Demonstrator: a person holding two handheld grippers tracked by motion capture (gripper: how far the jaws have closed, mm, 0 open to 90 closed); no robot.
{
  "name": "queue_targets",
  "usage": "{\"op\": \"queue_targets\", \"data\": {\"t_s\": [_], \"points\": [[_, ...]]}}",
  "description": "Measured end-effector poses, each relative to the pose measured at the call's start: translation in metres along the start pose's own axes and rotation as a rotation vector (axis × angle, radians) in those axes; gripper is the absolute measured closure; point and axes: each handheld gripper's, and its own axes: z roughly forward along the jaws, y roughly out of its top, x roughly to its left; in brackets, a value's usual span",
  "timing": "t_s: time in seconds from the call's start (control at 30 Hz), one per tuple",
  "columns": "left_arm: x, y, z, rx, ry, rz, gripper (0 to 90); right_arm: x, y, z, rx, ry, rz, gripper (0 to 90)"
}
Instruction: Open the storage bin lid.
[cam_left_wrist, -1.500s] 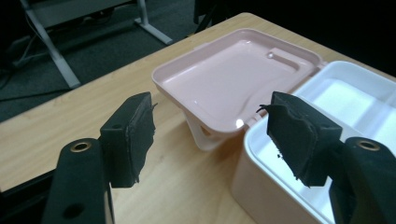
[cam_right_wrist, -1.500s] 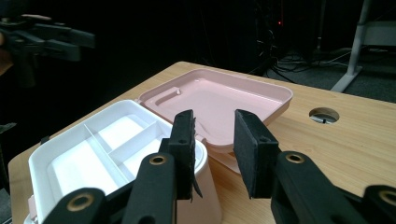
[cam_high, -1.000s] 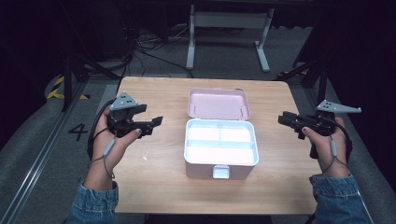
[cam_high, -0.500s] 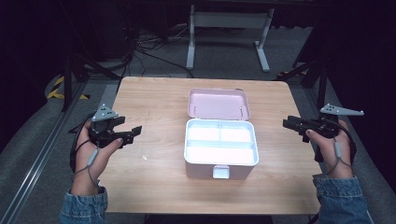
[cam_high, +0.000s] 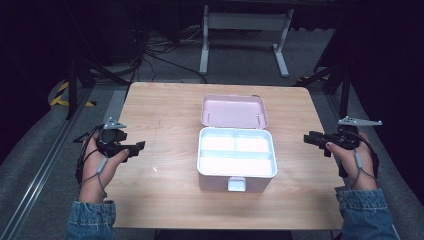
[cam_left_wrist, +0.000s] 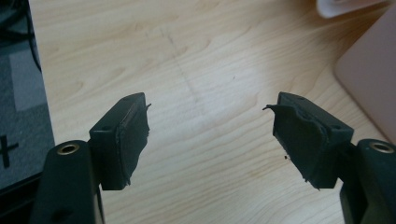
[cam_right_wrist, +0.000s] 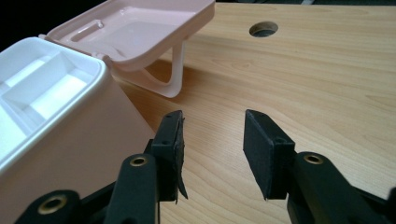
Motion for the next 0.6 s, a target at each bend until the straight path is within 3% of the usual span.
{"op": "queue_targets", "data": {"t_s": [0.07,0.1,0.23,0.43,0.57,0.6], "points": [[0.001,-0.002,0.004,0.019,-0.015,-0.013,26.7,-0.001,-0.001,0.001,0.003,0.0,0.001,58.9],[0.002,-0.004,0.009,0.053,-0.039,-0.025,26.5,-0.003,-0.002,0.003,0.016,-0.003,0.009,58.8],[0.002,-0.007,0.017,0.124,-0.026,-0.047,27.6,-0.007,-0.005,0.006,0.033,-0.007,0.024,58.5],[0.004,-0.01,0.021,0.179,-0.008,-0.087,28.2,-0.015,-0.011,0.01,0.061,-0.017,0.049,58.5],[0.003,-0.011,0.023,0.205,-0.024,-0.089,29.4,-0.016,-0.012,0.012,0.063,-0.006,0.056,58.5],[0.001,-0.011,0.023,0.23,-0.03,-0.103,29.6,-0.015,-0.012,0.013,0.065,-0.005,0.057,58.5]]}}
